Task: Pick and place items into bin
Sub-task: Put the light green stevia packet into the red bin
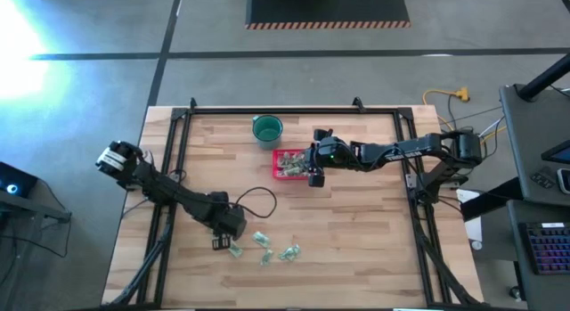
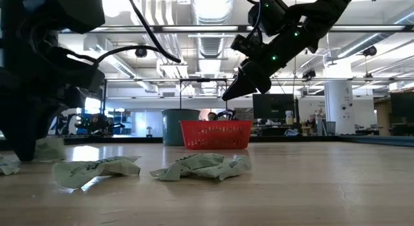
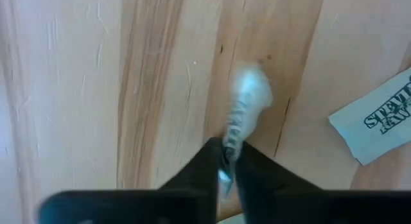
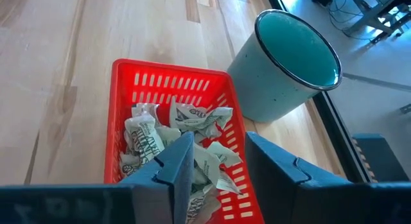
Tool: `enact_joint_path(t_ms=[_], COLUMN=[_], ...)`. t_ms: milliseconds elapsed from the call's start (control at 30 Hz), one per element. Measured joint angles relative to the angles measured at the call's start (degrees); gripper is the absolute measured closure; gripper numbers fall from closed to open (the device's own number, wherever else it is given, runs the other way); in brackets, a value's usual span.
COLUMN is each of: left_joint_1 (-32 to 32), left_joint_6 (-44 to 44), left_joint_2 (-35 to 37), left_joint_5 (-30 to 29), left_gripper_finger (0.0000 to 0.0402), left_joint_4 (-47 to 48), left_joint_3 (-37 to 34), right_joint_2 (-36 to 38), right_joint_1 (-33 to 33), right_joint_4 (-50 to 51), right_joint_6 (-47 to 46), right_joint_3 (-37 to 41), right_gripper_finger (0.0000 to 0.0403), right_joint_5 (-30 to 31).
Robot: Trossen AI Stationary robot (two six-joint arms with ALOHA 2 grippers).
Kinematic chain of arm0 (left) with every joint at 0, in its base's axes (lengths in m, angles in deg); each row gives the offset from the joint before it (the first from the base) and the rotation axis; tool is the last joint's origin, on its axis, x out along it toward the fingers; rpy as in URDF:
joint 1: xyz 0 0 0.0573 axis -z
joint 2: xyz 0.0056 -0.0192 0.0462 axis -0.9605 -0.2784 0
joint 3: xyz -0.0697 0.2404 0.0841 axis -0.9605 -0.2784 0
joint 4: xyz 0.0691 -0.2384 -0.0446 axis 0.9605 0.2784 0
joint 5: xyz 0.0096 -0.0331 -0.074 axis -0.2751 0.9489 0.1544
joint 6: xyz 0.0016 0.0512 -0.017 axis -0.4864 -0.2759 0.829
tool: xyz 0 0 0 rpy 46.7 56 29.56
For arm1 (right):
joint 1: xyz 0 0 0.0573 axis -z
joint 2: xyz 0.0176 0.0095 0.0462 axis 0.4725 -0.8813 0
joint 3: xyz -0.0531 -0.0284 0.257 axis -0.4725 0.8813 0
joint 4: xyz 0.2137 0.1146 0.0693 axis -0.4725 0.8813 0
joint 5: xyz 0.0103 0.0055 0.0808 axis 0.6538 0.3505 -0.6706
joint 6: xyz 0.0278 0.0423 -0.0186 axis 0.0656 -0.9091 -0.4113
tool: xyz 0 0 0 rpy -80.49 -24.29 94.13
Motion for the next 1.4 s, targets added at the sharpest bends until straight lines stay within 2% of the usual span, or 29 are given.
enact_joint_path(t_ms=[67,167,267,367,567,633,700,800,900,1000,1167,1400], left_joint_1=[0.0,-0.04,-0.04,-0.45,-3.58,-5.48,-7.95,-12.47,-17.28,-21.51,-26.13,-27.36], left_joint_6=[-0.01,-0.29,-2.74,-5.59,-11.24,-13.77,-18.4,-26.41,-32.65,-35.72,-36.75,-37.25], left_joint_2=[-0.02,0.01,0.04,0.07,0.09,0.15,0.14,0.15,-0.37,-0.98,-3.26,-8.15], left_joint_5=[-0.1,-0.71,-3.85,-10.92,-30.97,-37.11,-40.06,-40.18,-35.92,-30.5,-25.53,-24.94], left_gripper_finger=[0.0394,0.0394,0.04,0.04,0.0401,0.0401,0.0401,0.0401,0.0401,0.0401,0.0401,0.0401], left_joint_4=[0.59,0.47,0.47,0.31,-0.47,-2.99,-8.03,-18.7,-28.68,-33.55,-36.22,-36.33], left_joint_3=[0.41,1.53,3.08,5.21,9.4,10.06,10.09,9.28,8.53,8.44,8.44,8.79], right_joint_2=[0.0,0.0,0.0,0.0,0.0,0.0,0.0,0.0,0.0,0.0,0.0,0.0], right_joint_1=[0.0,0.0,0.01,0.02,0.02,0.02,0.02,0.02,0.02,0.02,0.02,0.04], right_joint_4=[0.0,-0.08,-0.14,-0.28,-0.88,-1.21,-1.59,-1.85,-1.81,-1.68,-1.57,-1.7], right_joint_6=[-0.02,0.0,0.01,0.02,0.02,0.02,0.02,0.02,0.02,0.22,1.08,1.53], right_joint_3=[0.0,0.0,0.0,0.0,0.02,0.02,0.02,0.02,0.02,0.02,0.02,0.02], right_gripper_finger=[0.0274,0.0277,0.028,0.028,0.0279,0.0281,0.0282,0.0282,0.0283,0.0286,0.0286,0.0285], right_joint_5=[0.0,0.0,0.0,0.0,0.0,0.02,0.0,0.02,0.02,0.02,0.62,1.98])
